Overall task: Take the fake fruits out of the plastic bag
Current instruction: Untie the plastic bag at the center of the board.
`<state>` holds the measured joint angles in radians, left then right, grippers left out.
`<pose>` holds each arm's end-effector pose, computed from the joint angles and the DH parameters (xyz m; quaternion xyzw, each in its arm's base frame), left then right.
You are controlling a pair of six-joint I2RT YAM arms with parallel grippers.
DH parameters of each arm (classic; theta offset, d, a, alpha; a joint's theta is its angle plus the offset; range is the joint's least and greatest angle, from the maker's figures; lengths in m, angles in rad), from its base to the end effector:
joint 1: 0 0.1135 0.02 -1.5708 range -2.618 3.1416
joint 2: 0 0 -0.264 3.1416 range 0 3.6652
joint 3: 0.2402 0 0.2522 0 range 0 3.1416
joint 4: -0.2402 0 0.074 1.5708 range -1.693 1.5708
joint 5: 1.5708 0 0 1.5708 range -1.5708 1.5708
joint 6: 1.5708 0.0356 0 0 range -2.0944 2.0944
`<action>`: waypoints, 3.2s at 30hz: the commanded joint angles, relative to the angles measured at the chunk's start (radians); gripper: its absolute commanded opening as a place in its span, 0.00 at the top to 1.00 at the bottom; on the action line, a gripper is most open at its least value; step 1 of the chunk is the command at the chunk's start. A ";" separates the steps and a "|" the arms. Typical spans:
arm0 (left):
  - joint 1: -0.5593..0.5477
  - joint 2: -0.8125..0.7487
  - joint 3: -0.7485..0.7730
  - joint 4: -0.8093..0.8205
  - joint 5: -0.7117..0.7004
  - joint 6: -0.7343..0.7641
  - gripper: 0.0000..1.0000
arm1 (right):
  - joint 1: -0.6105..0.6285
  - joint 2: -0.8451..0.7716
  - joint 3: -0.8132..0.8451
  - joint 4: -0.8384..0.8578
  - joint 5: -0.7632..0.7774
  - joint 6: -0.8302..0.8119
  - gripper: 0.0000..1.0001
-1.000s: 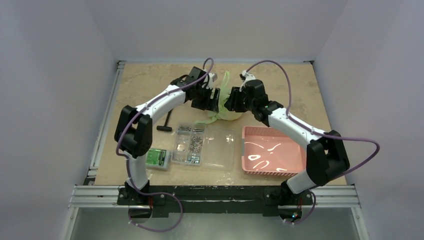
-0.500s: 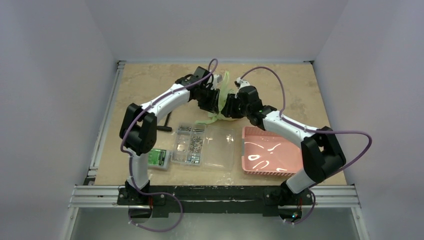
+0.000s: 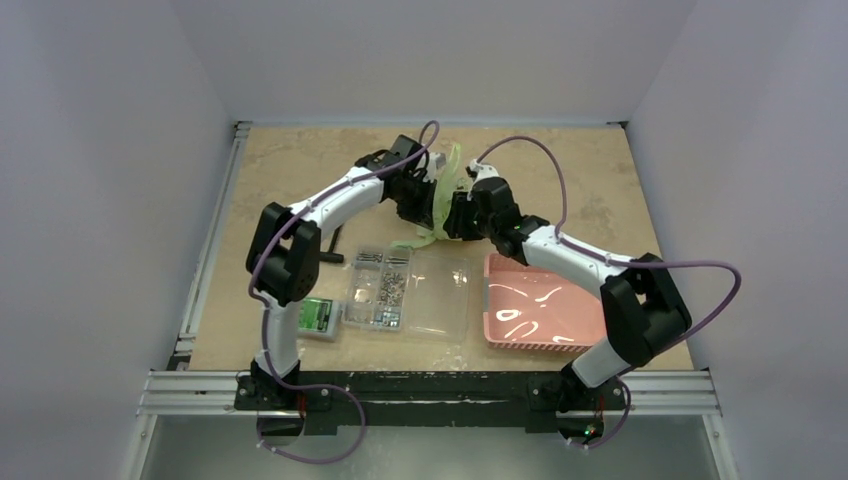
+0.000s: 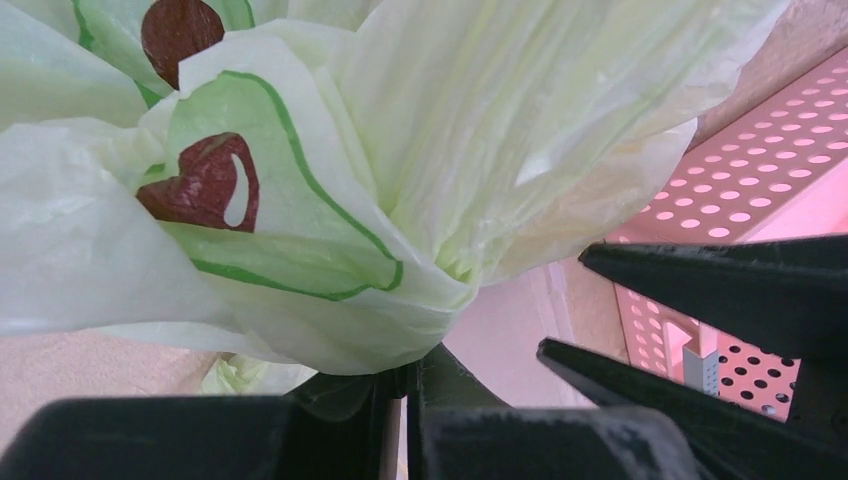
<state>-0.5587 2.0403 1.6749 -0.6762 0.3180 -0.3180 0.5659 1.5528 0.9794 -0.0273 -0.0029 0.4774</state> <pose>0.3707 -0.2449 0.2244 0.1555 0.9412 -0.2480 0.1689 0.2903 0.1845 0.2330 -0.0398 0.8838 0.2334 0.4036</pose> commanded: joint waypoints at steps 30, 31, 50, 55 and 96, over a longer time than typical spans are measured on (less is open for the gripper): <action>0.150 -0.132 -0.032 0.179 0.338 -0.220 1.00 | 0.233 0.068 0.032 0.314 0.551 -0.314 0.57; 0.152 -0.134 -0.033 0.181 0.342 -0.220 1.00 | 0.232 0.066 0.040 0.317 0.545 -0.321 0.59; 0.158 -0.140 -0.034 0.186 0.360 -0.220 1.00 | 0.220 0.226 0.117 0.416 0.513 -0.387 0.61; 0.179 -0.147 -0.020 0.152 0.324 -0.199 1.00 | 0.189 0.231 0.129 0.425 0.593 -0.288 1.00; 0.260 -0.155 -0.073 0.215 0.326 -0.261 1.00 | 0.184 -0.084 0.012 0.293 0.505 -0.673 0.28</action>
<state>-0.3080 1.8885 1.6054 -0.5007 0.6178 -0.5659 0.6758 1.4490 0.9363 0.2462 0.4397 0.0288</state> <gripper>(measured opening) 0.009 0.721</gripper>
